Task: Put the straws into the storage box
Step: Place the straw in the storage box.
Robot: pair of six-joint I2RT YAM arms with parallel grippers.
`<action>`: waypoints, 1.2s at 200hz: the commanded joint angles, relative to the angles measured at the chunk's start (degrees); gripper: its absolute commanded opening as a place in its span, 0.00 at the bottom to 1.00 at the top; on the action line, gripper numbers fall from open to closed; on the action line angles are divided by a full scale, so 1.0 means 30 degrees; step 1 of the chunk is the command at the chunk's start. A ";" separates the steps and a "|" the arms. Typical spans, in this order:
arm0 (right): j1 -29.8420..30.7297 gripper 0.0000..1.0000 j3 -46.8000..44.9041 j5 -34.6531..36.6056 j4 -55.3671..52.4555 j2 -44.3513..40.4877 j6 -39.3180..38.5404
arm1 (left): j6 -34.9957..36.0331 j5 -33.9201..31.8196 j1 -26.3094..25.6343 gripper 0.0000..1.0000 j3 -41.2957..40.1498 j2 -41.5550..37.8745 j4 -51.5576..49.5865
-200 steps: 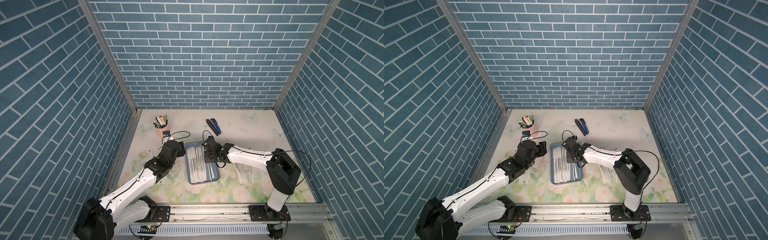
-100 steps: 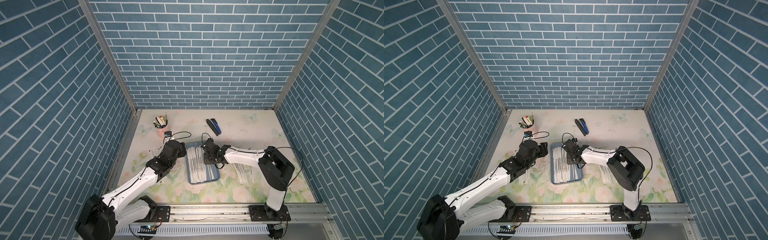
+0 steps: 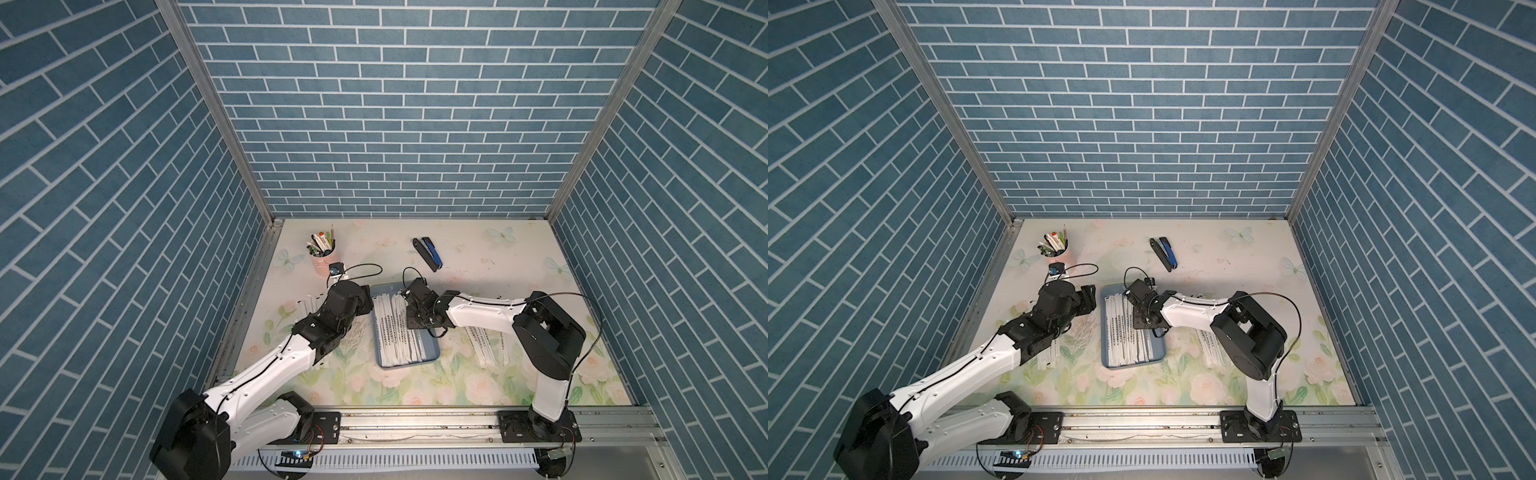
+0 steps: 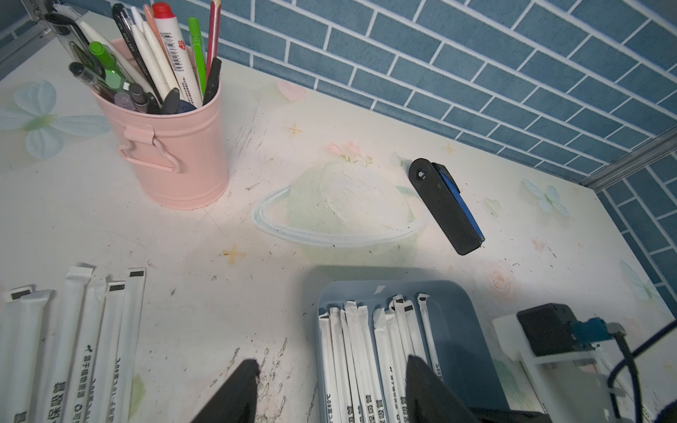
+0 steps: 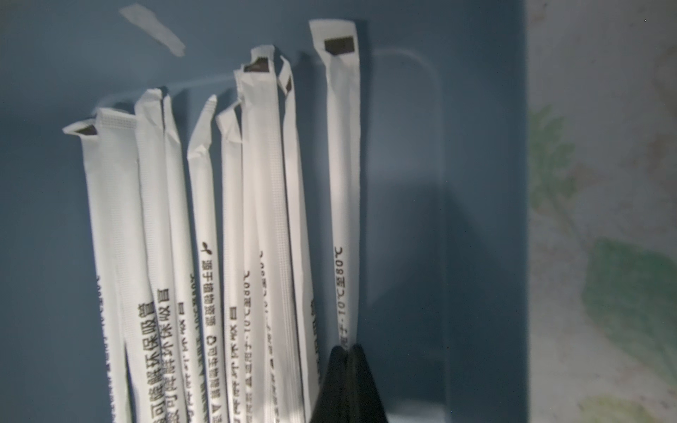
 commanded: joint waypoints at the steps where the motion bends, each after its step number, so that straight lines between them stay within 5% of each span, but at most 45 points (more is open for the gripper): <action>1: -0.0066 0.00 0.0270 -0.0151 0.0170 0.0127 0.0796 | -0.0064 -0.0015 0.0032 0.67 -0.0231 -0.0101 0.0006; 55: -0.0070 0.00 0.0277 0.0024 0.0068 0.0187 0.0855 | -0.0077 0.0014 0.0032 0.67 -0.0248 -0.0172 -0.0064; 157: -0.0376 0.25 0.0269 0.0759 -0.2158 -0.2875 -0.0057 | 0.0118 -0.0575 0.0032 0.66 0.0286 0.0021 -0.0541; 211: -0.4964 0.23 -0.2749 0.1192 -0.4150 -0.7677 -0.2938 | 0.0741 -0.1609 0.0281 0.61 0.1274 0.0477 -0.2329; 240: -0.7434 0.23 -0.3845 0.1243 -0.5278 -0.9259 -0.4796 | 0.0447 -0.1015 0.2465 0.59 0.1022 0.0134 -0.3888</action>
